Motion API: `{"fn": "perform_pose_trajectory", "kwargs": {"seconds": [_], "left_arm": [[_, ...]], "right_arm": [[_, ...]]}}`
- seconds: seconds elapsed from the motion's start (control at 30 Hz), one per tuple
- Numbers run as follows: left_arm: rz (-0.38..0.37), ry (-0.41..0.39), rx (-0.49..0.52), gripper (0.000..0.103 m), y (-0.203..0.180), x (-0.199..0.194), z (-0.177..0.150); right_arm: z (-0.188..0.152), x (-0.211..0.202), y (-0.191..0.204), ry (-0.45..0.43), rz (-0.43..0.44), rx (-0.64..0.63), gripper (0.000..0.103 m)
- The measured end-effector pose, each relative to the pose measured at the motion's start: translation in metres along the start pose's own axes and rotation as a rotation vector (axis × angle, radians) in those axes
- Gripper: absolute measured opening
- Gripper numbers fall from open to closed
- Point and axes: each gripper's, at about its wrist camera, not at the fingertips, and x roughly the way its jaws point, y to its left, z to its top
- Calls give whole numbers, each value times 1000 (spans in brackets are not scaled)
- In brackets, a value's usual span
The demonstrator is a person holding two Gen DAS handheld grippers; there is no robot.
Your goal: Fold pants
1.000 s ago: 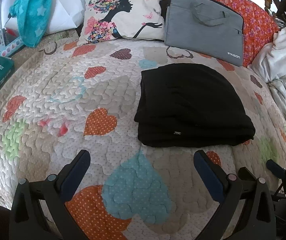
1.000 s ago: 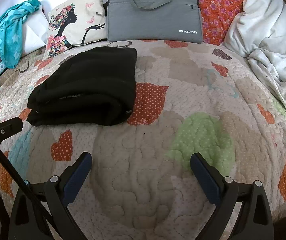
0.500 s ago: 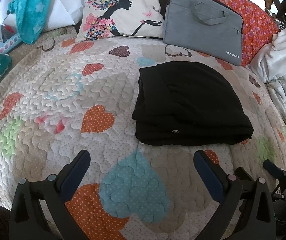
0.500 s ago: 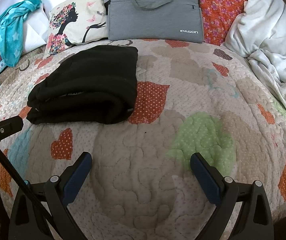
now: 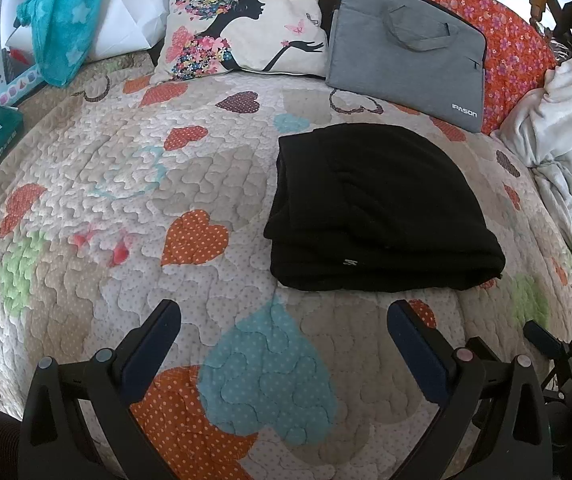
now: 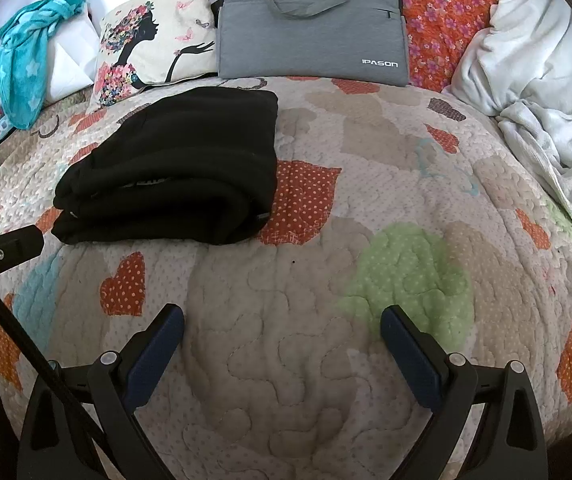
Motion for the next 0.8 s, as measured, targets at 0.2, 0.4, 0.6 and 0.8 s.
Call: {"fn": "perform_pose_trajectory", "kwargs": {"seconds": [0.2,0.4,0.6,0.8], "left_arm": [[0,3,-1,103,-1,0,0],[1,2,0,103,-1,0,-1],[1,2,-1,103,-2,0,-1],[4,2,-1,103,-2,0,-1]], "right_arm": [[1,1,1,1,0,-2,101],[0,1,1,1,0,-2,101],[0,1,1,2,-1,-3,101],[0,1,2,3,-1,-4,101]]}}
